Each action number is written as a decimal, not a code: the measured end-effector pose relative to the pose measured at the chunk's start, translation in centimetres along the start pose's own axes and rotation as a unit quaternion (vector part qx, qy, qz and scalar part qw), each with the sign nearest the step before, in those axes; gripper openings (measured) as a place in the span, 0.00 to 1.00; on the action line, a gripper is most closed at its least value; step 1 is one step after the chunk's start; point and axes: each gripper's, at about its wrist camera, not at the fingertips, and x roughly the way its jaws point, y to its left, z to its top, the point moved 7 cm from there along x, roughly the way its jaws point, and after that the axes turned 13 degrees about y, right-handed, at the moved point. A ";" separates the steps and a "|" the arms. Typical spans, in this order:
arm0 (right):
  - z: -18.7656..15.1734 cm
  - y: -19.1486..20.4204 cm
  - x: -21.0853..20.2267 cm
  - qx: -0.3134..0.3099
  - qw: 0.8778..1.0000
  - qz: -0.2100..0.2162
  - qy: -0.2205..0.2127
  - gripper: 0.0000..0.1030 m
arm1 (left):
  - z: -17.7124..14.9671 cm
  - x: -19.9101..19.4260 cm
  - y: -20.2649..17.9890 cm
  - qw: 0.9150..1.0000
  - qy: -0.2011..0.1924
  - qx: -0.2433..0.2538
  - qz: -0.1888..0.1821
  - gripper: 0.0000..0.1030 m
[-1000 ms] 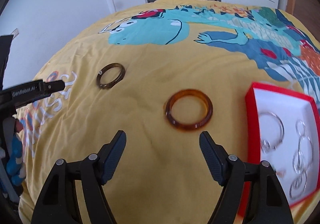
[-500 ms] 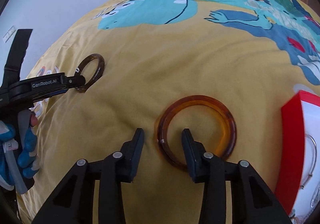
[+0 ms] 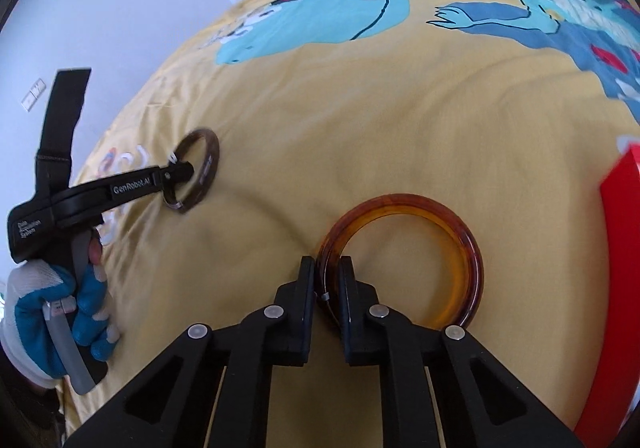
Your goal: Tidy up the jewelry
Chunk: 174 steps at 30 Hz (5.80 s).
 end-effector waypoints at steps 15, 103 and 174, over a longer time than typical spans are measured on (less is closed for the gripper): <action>-7.9 6.7 -12.3 0.003 0.997 0.044 -0.069 0.09 | -8.4 -13.1 -0.2 0.998 -0.052 0.017 -0.018 0.07; -7.2 -24.0 -13.1 0.098 0.992 -0.081 -0.025 0.12 | -11.2 -1.7 -36.3 0.953 0.001 0.300 0.043 0.09; -26.1 7.5 -35.9 0.034 0.954 -0.193 -0.227 0.99 | -31.3 -39.9 -2.4 0.963 -0.254 0.089 0.012 0.46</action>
